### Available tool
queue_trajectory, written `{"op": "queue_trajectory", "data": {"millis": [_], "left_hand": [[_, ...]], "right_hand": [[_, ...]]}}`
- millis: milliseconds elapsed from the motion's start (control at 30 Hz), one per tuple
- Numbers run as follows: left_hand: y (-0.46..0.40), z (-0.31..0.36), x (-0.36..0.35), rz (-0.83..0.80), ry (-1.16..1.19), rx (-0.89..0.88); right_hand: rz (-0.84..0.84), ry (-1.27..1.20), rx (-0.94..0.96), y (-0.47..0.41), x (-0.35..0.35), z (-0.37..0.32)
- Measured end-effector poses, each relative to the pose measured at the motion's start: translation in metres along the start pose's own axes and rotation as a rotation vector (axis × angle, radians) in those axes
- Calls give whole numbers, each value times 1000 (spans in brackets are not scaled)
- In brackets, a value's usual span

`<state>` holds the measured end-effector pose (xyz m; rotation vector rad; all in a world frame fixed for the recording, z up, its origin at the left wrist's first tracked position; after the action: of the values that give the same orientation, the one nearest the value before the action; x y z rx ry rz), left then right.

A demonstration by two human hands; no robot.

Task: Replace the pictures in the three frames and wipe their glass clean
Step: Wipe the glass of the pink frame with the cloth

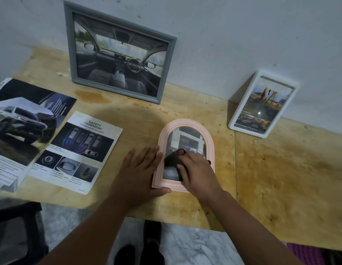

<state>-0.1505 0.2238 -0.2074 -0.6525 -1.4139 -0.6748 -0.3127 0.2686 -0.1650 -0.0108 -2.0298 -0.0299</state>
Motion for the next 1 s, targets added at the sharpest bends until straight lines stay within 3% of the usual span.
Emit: {"op": "queue_trajectory", "data": {"millis": [100, 200, 367, 433, 533, 600, 667, 867, 1000], "left_hand": [[-1, 0, 0, 9, 2, -3], [-1, 0, -1, -3, -1, -4], [-1, 0, 0, -4, 8, -4], [-2, 0, 1, 9, 6, -7], [-1, 0, 1, 7, 4, -4], [0, 0, 0, -11, -4, -7], [-1, -1, -1, -22, -10, -7], [0, 1, -2, -18, -8, -14], [-1, 1, 1, 12, -6, -19]], "right_hand": [[5, 161, -66, 6, -1, -2], [-18, 97, -67, 7, -6, -5], [-303, -566, -176, 11, 2, -15], [-250, -682, -221, -6, 22, -5], [36, -380, -195, -48, 53, 31], [46, -104, -192, -69, 40, 42], [9, 23, -164, -77, 18, 39], [-159, 31, 159, -31, 1, 3], [-327, -155, 243, -7, 9, -8]]}}
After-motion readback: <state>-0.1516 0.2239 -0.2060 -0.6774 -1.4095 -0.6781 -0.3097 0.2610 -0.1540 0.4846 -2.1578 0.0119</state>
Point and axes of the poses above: each hand's wrist, its own y-axis away from the middle knuckle, its own x-axis out of the back of the hand, z = x × y, the point moved 8 cm from there along -y, towards the middle knuckle, and after that the axes turned 12 degrees about -y, right-handed, at the moved point
